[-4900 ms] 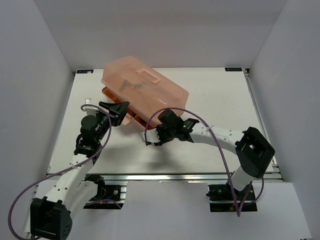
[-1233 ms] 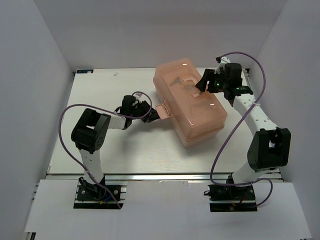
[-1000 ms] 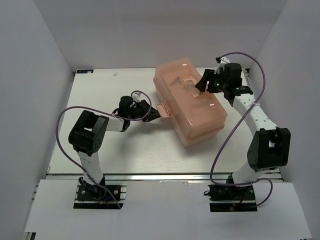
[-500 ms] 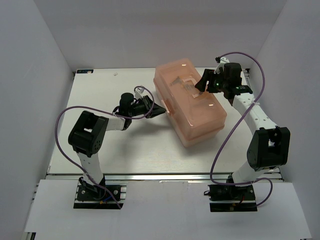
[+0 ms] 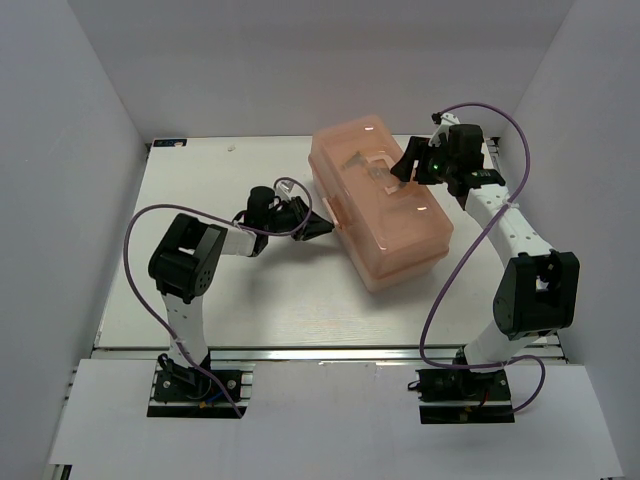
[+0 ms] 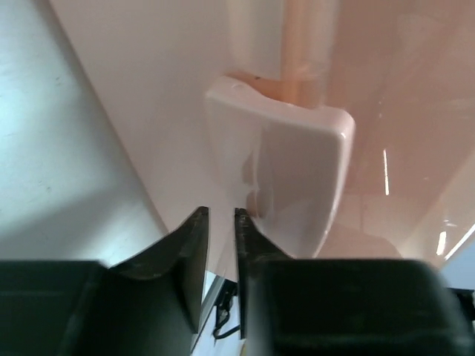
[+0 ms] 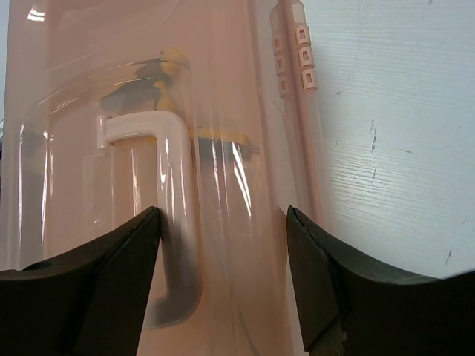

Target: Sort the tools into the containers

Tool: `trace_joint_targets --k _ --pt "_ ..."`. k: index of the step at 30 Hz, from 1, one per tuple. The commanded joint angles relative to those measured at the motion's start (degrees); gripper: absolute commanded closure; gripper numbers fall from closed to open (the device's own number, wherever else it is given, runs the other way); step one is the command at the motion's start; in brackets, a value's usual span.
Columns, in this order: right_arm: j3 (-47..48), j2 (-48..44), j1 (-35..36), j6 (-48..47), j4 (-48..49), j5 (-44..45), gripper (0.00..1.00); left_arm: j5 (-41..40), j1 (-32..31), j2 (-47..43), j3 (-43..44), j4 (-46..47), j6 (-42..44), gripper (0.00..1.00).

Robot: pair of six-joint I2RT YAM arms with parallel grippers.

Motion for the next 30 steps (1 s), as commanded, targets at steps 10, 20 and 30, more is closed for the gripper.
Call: trace_joint_targets --k 10,20,30 --pt "-3.16 6.04 -1.02 1.68 -15.3 5.96 0.7 0.26 -0.33 3.12 4.85 -2.33 2.18 0.57" --pt "-2.98 6.13 -1.02 1.51 -15.39 5.78 0.7 2.63 -0.33 6.99 7.58 2.49 -0.71 0.57" --pt "-3.07 6.57 -1.02 1.42 -15.39 5.87 0.7 4.04 -0.33 4.61 -0.94 19.71 -10.02 0.61"
